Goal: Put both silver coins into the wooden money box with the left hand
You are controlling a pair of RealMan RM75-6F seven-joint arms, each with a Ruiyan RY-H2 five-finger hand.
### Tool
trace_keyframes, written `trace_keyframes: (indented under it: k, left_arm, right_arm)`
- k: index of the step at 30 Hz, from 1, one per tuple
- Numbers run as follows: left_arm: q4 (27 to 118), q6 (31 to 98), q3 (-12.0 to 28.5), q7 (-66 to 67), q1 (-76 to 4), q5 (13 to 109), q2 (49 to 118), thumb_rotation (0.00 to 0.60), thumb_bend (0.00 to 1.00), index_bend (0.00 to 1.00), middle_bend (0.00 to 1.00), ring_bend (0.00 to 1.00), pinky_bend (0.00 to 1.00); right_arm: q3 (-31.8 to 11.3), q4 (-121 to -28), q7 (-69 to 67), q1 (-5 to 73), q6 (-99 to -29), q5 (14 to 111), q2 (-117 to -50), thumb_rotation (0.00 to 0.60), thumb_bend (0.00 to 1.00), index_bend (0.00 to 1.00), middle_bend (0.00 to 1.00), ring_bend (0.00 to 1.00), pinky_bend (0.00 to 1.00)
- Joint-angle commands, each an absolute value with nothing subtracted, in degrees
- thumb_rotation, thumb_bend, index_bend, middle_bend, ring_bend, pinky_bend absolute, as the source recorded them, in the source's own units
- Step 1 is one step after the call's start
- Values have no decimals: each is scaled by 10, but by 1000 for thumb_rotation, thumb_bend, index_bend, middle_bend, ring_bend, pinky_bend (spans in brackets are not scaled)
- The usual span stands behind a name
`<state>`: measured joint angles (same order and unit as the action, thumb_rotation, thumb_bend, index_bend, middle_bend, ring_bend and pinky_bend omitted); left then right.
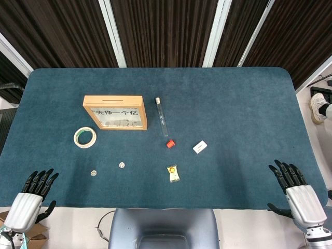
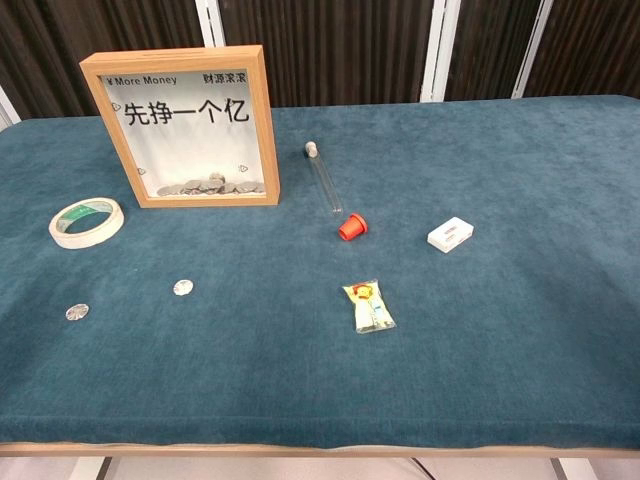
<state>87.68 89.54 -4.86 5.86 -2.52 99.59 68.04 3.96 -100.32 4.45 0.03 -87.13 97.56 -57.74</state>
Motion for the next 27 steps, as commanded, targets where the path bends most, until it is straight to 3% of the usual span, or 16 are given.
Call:
trace_keyframes:
  k: [1,4,6,7,8,9,10,11,13,14,16,20,27]
  left_arm:
    - [873,895,-47,52,-28,998,684,600,369,0,0,0,0]
    - [867,890,-48,37,-34,1002,689,600,367,0,0,0,0]
    - [859,884,-51,16,-43,1013,696,600,367,0,21,23,65]
    - [853,881,-52,2,-47,1017,701,600,367,4,89,101,226]
    - [845,880,-52,-17,-52,1023,709,600,367,23,257,279,519]
    - [830,878,-51,-42,-58,1025,724,600,367,43,398,423,697]
    - [818,878,-49,-62,-61,1023,737,600,367,89,613,632,890]
    - [803,881,-44,-78,-62,1020,754,600,367,157,808,814,980]
    - [759,894,-26,-95,-60,1003,804,600,368,295,971,968,1000]
    - [741,894,-21,-98,-60,996,823,600,367,380,1000,999,1000]
    - [718,874,-18,-98,-64,978,850,600,366,450,1000,1000,1000]
    - [723,844,-9,-72,-67,943,877,600,365,503,1000,1000,1000]
    - [704,836,14,22,-70,905,942,600,372,502,1000,1000,1000]
  right_arm:
    - [41,-1003,43,-1,-872,976,-577,600,96,0,0,0,0]
    - [42,-1005,37,-2,-873,977,-575,600,96,0,0,0,0]
    - [42,-1003,34,-4,-880,981,-575,600,96,0,0,0,0]
    - [43,-1001,35,-5,-880,981,-575,600,96,0,0,0,0]
    - [44,-1001,34,-5,-878,981,-574,600,96,0,0,0,0]
    - [45,-1002,28,-5,-878,981,-573,600,96,0,0,0,0]
    - [45,-1002,23,-5,-878,982,-572,600,96,0,0,0,0]
    - [44,-1002,20,-5,-879,982,-571,600,96,0,0,0,0]
    - [42,-1000,15,-5,-881,978,-571,600,96,0,0,0,0]
    - [41,-1000,13,-5,-881,977,-570,600,96,0,0,0,0]
    - [39,-1001,11,-5,-883,975,-570,600,96,0,0,0,0]
    - [39,-1001,17,-4,-880,974,-573,600,96,0,0,0,0]
    - [40,-1004,26,-1,-871,977,-576,600,96,0,0,0,0]
